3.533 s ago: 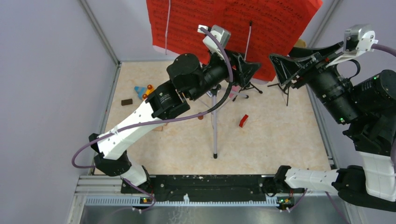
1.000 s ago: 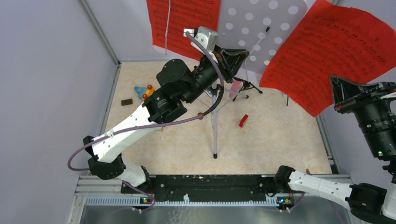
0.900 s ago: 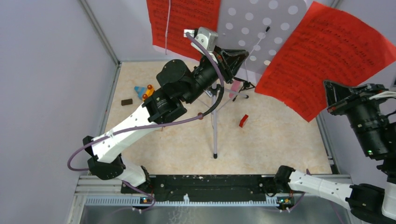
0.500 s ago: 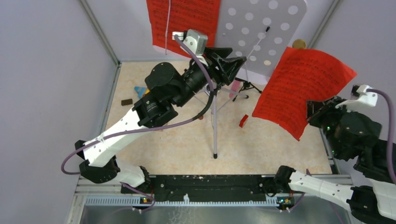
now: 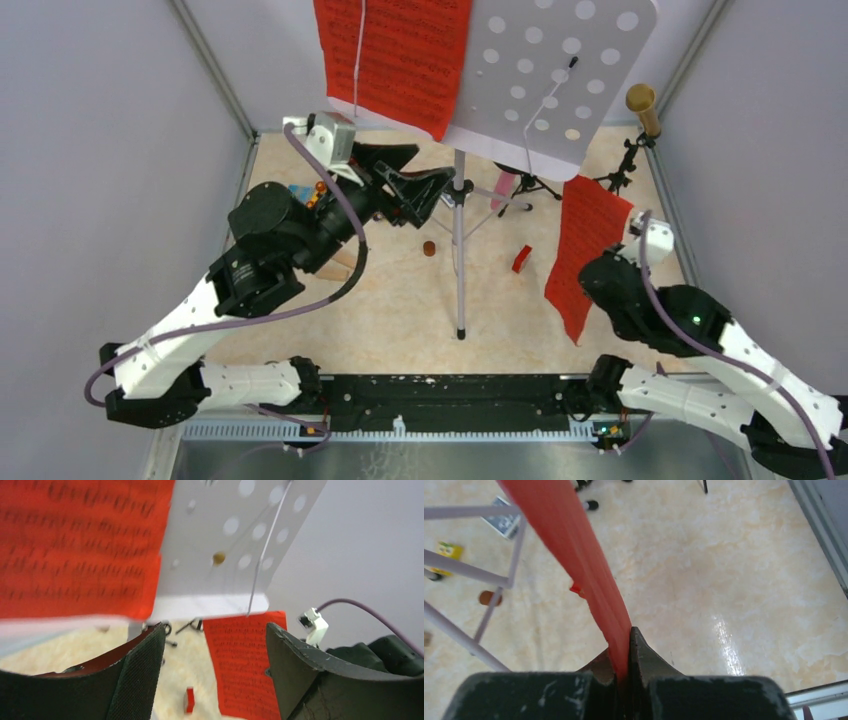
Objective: Pack up the instrument practice props
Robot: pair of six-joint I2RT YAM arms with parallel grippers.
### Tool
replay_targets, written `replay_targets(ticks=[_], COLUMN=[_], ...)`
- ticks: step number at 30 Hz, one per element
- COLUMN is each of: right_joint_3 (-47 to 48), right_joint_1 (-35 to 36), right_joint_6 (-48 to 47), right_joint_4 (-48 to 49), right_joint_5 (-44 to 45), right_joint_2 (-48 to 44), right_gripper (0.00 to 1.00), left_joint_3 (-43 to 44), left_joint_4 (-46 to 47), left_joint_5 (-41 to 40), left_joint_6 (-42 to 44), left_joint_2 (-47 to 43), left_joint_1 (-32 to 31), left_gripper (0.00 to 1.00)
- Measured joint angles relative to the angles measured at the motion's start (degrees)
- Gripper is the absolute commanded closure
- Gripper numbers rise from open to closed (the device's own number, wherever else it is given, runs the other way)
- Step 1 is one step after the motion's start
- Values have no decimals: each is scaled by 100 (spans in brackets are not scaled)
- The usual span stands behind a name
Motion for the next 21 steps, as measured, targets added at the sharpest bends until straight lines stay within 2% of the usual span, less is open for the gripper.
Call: replay_targets(ticks=[5, 13, 21], right_joint_3=[-817, -1954, -2120], right_joint_1=[-181, -1650, -3132], right_joint_6=[295, -229, -846], right_joint_4=[496, 2006, 2796], right_joint_5=[-332, -1405, -1978], right_joint_2=[461, 922, 1008], right_gripper=[100, 100, 99], left_joint_3=[-857, -1172, -1172], left_joint_4=[-625, -1274, -1443], left_joint_5=[-343, -852, -1054], left_joint_6=[-337, -765, -905], left_joint_2=[-866, -1585, -1598], left_joint_1=[0, 0, 0], left_gripper=[19, 17, 12])
